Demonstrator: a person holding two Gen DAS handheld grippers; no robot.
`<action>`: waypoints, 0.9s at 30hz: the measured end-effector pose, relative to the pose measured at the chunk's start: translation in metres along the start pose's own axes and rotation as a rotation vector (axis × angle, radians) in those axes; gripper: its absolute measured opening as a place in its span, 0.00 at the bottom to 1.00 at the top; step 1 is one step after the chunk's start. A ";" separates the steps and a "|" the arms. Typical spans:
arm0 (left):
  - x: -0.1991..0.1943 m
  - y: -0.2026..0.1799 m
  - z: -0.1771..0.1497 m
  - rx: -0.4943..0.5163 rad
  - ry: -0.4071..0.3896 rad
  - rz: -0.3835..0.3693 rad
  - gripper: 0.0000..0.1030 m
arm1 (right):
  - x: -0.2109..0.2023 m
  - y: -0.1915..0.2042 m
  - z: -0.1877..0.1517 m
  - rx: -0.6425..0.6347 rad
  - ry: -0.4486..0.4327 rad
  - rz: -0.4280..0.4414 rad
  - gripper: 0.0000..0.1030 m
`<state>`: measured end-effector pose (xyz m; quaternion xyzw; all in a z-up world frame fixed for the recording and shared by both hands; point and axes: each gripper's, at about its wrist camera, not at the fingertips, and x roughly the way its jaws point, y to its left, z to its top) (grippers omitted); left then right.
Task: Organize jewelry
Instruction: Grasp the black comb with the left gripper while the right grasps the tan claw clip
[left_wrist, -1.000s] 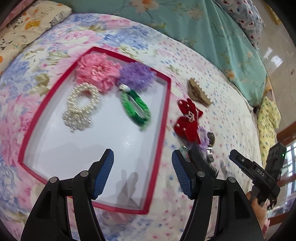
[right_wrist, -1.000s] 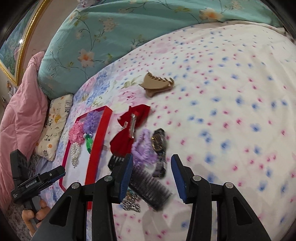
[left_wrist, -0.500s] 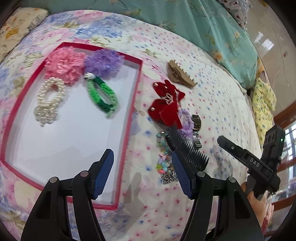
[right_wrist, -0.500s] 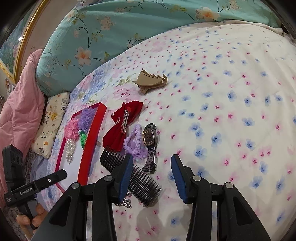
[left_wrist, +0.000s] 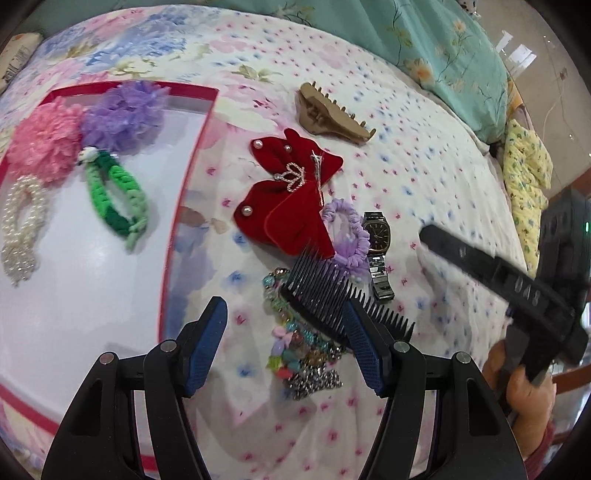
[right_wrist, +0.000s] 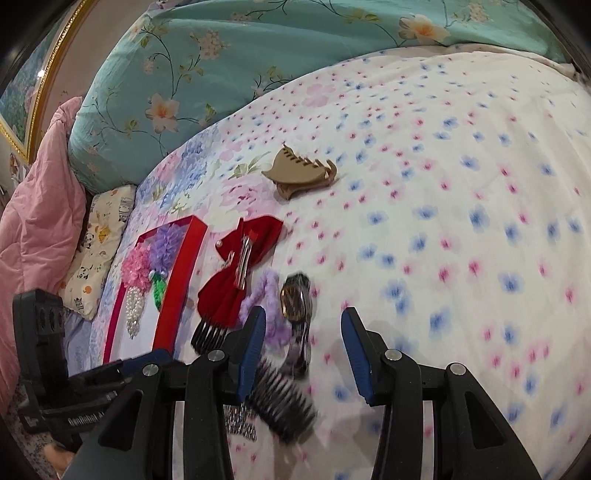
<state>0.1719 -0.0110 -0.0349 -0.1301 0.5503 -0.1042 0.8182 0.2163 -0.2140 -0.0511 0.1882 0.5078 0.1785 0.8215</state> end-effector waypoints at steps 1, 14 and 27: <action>0.003 0.000 0.001 -0.002 0.008 0.000 0.63 | 0.004 0.000 0.007 -0.009 0.002 0.001 0.44; 0.025 -0.009 0.011 0.018 0.021 -0.038 0.61 | 0.078 0.020 0.113 -0.296 0.079 -0.009 0.71; 0.020 -0.016 0.008 0.072 0.021 -0.098 0.18 | 0.128 0.036 0.127 -0.379 0.147 0.030 0.77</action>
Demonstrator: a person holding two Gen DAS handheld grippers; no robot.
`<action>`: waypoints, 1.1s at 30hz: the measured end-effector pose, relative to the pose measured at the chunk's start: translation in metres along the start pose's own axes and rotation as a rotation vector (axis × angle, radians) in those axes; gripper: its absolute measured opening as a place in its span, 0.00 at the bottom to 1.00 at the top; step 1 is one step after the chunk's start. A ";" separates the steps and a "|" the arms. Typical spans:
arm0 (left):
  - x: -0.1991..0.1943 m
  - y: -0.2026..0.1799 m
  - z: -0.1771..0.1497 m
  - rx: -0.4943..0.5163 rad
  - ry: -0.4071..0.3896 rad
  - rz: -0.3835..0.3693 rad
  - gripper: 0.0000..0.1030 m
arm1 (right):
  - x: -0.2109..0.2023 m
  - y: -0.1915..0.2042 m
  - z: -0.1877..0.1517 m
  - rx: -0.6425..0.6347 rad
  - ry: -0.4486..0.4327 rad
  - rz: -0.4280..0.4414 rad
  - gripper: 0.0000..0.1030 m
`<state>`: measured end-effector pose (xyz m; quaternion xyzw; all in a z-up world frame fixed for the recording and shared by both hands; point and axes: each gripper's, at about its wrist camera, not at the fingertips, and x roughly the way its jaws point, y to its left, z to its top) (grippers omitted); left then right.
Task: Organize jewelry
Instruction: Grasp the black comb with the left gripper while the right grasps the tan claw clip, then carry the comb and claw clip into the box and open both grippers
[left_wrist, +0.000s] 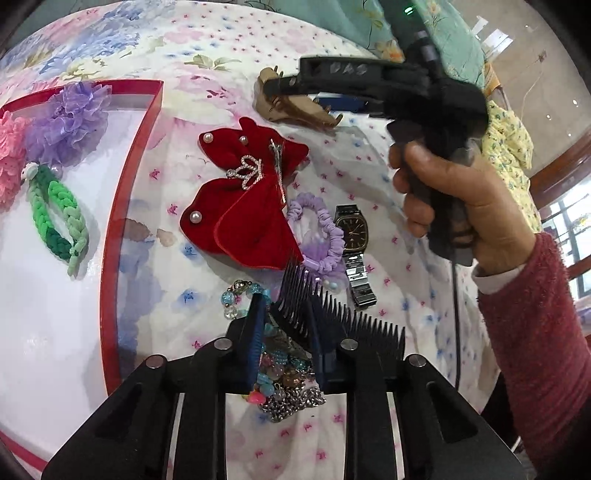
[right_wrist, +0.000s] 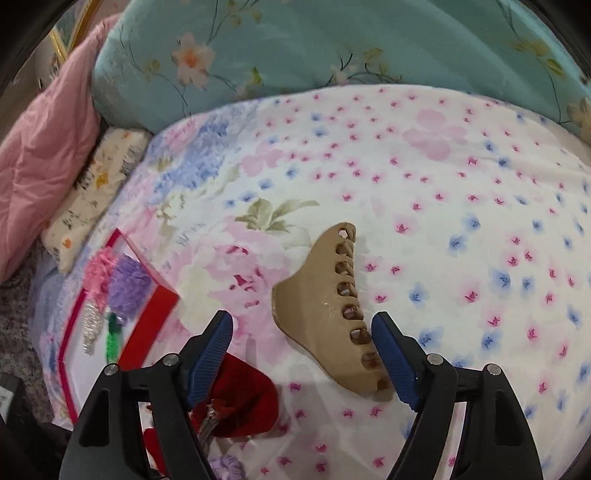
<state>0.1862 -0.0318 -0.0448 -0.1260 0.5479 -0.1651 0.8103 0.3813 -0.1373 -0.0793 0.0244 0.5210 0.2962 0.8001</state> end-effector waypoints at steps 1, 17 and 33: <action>-0.003 0.000 -0.001 -0.001 -0.005 -0.003 0.18 | 0.002 -0.002 -0.001 0.016 0.006 0.008 0.77; -0.063 0.011 -0.010 -0.061 -0.129 -0.059 0.10 | -0.075 0.010 -0.064 0.154 -0.086 0.038 0.35; -0.115 0.043 -0.028 -0.138 -0.235 -0.050 0.10 | -0.136 0.064 -0.140 0.207 -0.167 0.144 0.35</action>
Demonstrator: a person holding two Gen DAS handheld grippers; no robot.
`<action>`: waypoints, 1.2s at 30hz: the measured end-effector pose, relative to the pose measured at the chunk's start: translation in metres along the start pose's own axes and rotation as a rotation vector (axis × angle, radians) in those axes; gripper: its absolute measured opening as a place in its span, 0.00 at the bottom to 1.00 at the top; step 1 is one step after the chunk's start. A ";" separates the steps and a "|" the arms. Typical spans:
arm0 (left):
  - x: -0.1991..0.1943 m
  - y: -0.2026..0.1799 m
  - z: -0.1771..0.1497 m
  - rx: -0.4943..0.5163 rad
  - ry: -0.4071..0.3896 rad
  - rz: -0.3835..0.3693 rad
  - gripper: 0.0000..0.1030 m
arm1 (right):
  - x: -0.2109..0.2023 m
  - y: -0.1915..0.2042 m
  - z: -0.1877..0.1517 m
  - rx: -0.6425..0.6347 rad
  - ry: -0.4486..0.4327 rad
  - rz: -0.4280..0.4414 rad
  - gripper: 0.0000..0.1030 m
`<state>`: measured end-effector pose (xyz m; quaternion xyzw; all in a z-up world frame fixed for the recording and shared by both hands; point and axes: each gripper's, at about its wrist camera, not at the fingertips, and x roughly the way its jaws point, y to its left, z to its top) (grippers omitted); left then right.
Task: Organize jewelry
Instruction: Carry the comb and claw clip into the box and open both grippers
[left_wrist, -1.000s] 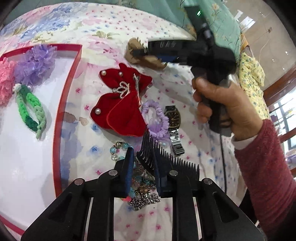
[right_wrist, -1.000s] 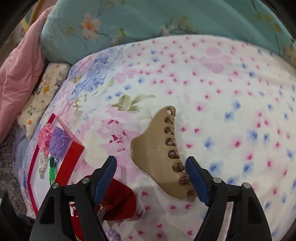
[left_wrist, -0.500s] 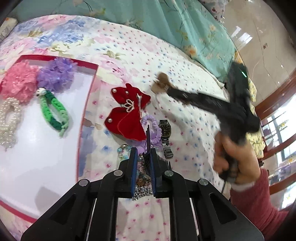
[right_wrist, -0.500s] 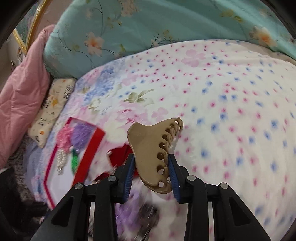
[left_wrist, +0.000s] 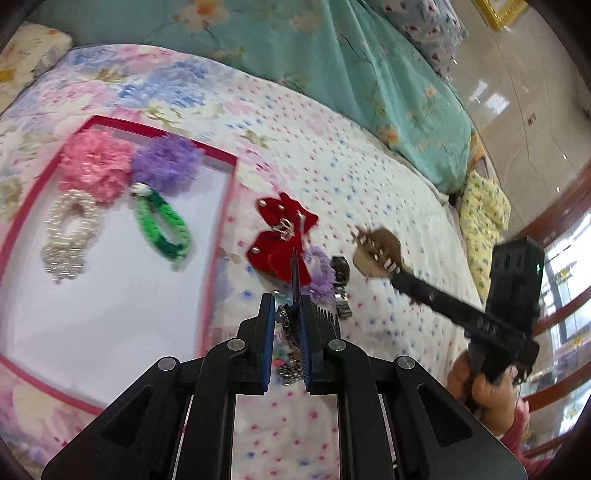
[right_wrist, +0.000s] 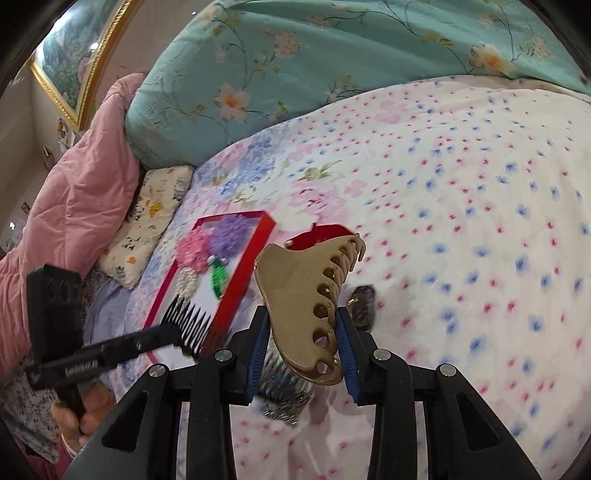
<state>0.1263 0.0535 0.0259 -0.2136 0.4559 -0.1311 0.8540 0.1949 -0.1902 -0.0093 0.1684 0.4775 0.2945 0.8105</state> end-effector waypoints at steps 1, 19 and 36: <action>-0.005 0.004 0.001 -0.009 -0.010 0.003 0.10 | -0.001 0.003 -0.003 -0.001 -0.002 0.004 0.35; -0.080 0.107 0.016 -0.215 -0.205 0.062 0.10 | 0.050 0.094 -0.031 -0.128 0.012 0.063 0.35; -0.057 0.178 0.035 -0.345 -0.246 0.119 0.10 | 0.119 0.138 -0.011 -0.229 0.050 0.032 0.35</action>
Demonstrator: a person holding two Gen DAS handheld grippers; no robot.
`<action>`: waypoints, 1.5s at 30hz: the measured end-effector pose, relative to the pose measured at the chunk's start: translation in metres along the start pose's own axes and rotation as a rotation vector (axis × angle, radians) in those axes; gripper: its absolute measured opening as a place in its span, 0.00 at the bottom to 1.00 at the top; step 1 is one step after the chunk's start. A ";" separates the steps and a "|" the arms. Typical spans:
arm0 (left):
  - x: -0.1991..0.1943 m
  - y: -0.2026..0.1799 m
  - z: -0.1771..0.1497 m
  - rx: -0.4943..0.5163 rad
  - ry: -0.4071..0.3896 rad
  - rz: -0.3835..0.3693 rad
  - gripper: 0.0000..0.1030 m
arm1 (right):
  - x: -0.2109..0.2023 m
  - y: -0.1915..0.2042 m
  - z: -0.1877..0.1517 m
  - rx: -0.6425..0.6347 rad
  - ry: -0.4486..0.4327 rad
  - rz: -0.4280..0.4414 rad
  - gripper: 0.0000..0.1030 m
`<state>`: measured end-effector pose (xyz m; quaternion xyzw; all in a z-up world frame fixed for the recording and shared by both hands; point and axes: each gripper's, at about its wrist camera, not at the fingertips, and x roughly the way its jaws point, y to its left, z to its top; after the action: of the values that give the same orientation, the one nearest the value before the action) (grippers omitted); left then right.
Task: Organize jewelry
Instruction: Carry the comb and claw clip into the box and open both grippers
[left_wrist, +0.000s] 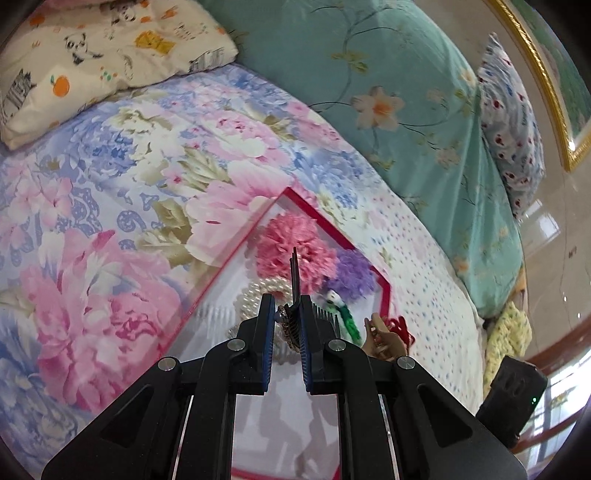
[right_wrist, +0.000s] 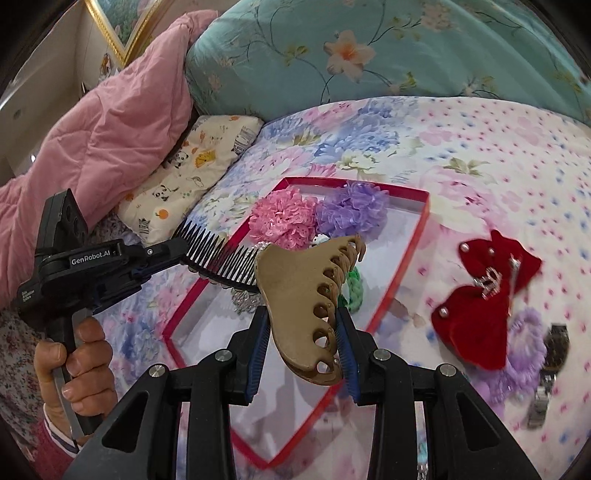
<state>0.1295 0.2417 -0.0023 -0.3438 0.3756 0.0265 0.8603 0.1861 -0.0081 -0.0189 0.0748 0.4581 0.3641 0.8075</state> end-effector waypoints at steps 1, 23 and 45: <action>0.004 0.004 0.001 -0.006 0.005 0.007 0.10 | 0.006 0.000 0.002 -0.001 0.006 -0.003 0.35; 0.031 0.026 -0.008 -0.002 0.063 0.086 0.15 | 0.054 -0.009 0.004 -0.006 0.112 -0.010 0.35; 0.028 0.020 -0.016 0.007 0.095 0.146 0.44 | 0.035 -0.004 0.008 0.001 0.074 0.008 0.48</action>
<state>0.1335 0.2412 -0.0393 -0.3135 0.4400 0.0715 0.8385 0.2056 0.0136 -0.0399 0.0636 0.4875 0.3697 0.7884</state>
